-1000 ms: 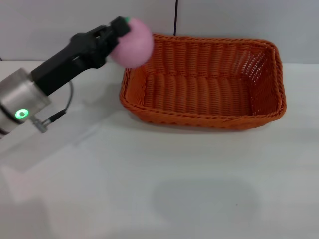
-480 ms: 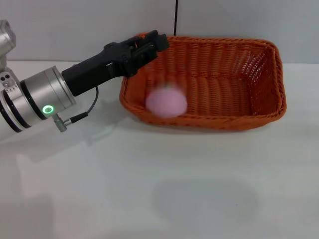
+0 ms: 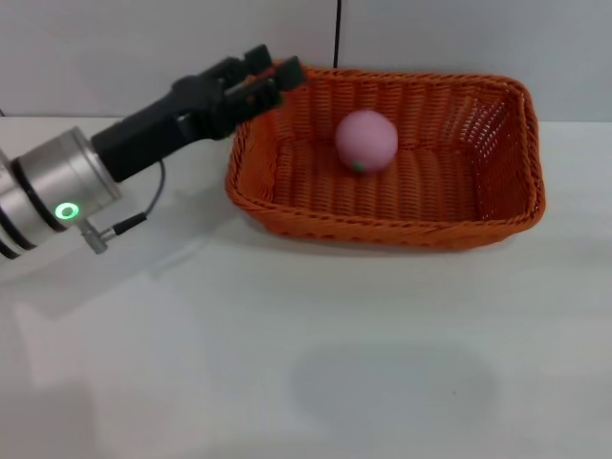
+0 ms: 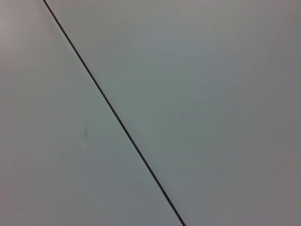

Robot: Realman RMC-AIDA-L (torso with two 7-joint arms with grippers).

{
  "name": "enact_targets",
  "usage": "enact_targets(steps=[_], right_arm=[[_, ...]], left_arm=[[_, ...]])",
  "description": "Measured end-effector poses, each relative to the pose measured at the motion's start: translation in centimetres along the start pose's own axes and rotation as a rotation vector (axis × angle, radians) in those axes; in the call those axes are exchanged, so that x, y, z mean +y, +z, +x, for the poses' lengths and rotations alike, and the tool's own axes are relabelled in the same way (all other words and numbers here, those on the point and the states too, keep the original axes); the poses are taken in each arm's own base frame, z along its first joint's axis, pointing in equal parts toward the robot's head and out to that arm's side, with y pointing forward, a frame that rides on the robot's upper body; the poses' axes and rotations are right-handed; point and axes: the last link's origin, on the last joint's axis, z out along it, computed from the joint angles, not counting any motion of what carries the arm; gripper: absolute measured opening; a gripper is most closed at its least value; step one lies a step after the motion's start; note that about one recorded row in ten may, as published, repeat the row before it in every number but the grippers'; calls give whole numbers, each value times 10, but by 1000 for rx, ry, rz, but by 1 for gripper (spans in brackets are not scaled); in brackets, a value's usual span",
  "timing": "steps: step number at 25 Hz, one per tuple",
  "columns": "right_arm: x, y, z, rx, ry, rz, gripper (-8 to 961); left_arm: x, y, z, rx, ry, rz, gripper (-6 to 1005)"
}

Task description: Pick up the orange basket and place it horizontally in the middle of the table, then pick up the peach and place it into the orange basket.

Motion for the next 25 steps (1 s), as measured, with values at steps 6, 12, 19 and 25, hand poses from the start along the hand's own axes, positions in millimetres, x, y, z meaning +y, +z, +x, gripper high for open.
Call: enact_targets(steps=[6, 12, 19, 25], right_arm=[[0, 0, 0, 0, -1, 0, 529], [0, 0, 0, -2, -2, 2, 528], [-1, 1, -1, -9, -2, 4, 530], [-2, 0, -2, -15, -4, 9, 529]], left_arm=[[-2, -31, 11, 114, 18, 53, 756], [-1, -77, 18, 287, 80, 151, 782], [5, -147, 19, 530, 193, 379, 770], [7, -167, 10, 606, 212, 486, 770]])
